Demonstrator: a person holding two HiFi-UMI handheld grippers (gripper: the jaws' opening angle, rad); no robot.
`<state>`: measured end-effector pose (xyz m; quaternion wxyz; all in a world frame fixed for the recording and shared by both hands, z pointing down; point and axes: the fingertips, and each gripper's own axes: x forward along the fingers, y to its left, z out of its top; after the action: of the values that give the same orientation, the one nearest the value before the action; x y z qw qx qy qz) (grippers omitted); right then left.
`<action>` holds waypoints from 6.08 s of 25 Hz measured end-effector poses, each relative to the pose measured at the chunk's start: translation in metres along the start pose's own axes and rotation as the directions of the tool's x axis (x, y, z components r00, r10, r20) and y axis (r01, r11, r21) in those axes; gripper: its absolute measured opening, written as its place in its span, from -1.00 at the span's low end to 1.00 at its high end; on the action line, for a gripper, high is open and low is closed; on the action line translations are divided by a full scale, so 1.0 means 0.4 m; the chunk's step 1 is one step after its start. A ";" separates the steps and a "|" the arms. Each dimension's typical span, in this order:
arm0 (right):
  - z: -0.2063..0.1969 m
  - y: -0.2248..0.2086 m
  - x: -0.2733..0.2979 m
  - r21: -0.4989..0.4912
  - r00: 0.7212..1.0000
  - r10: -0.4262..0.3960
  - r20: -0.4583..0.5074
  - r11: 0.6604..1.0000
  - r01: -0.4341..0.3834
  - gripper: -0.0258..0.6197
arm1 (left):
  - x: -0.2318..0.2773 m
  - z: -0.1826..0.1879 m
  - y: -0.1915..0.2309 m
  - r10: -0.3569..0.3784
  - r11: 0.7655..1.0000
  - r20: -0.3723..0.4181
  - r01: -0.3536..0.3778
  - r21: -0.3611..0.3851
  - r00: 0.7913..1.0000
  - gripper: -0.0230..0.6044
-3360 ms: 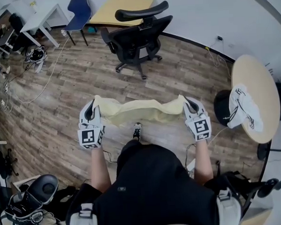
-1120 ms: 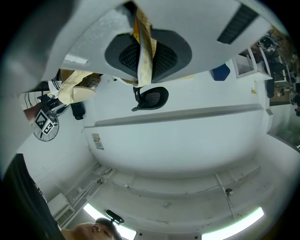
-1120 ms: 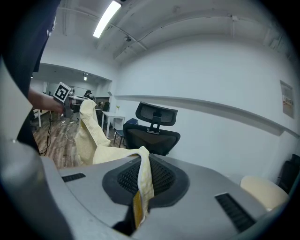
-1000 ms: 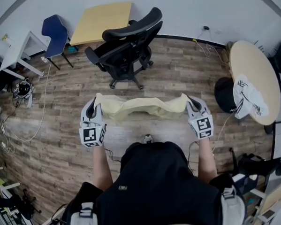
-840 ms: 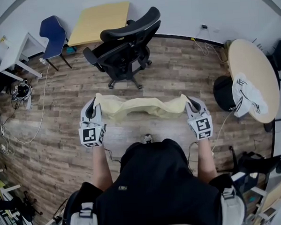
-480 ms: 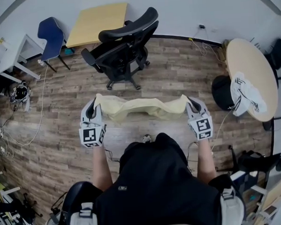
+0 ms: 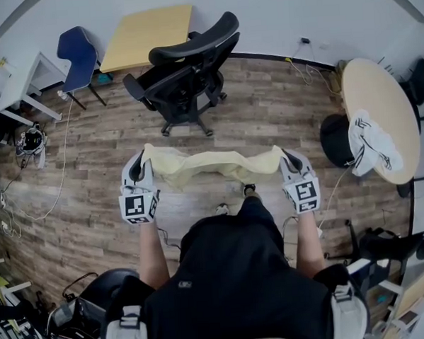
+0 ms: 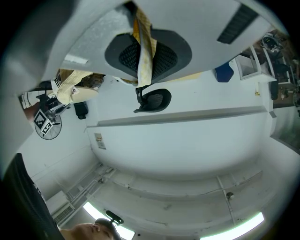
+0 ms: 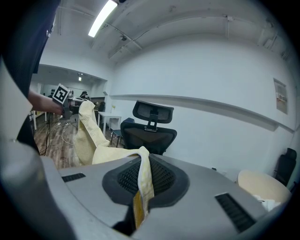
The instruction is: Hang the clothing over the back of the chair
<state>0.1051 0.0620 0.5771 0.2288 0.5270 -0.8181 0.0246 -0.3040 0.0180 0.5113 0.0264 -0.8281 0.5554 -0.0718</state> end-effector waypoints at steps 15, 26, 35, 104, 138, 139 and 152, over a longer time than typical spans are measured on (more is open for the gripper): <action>0.025 -0.100 0.078 -0.005 1.000 0.005 0.011 1.000 -0.005 -0.92 | 0.091 0.011 -0.002 0.032 0.999 -0.005 -0.032 -0.007 0.999 -0.92; 0.066 -0.196 0.168 -0.011 1.000 0.003 0.031 1.000 -0.002 -0.92 | 0.182 0.024 0.024 0.063 0.998 -0.012 -0.063 0.004 0.998 -0.92; 0.090 -0.247 0.257 -0.009 0.999 0.016 0.029 1.000 -0.016 -0.92 | 0.258 0.045 0.056 0.083 0.997 -0.012 -0.083 -0.002 0.996 -0.92; 0.583 -0.585 0.688 -0.271 0.832 0.392 0.392 0.914 -0.303 -0.92 | 0.399 0.462 0.003 0.486 0.843 0.202 -0.517 0.149 0.850 -0.92; 0.770 -0.571 0.952 -0.307 0.846 0.358 0.395 0.919 -0.246 -0.92 | 0.590 0.464 0.325 0.469 0.865 0.274 -0.499 0.050 0.840 -0.92; 0.771 -0.568 0.964 -0.307 0.847 0.358 0.393 0.919 -0.246 -0.92 | 0.600 0.458 0.334 0.466 0.867 0.271 -0.495 0.049 0.842 -0.92; 0.795 -0.534 1.099 -0.304 0.865 0.347 0.364 0.921 -0.242 -0.92 | 0.735 0.385 0.458 0.414 0.901 0.241 -0.433 0.028 0.878 -0.92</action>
<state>0.0315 -0.4963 0.4257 0.1094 0.3552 -0.9155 -0.1542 -0.3395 -0.3290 0.3627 0.1390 -0.6872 0.7130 0.0090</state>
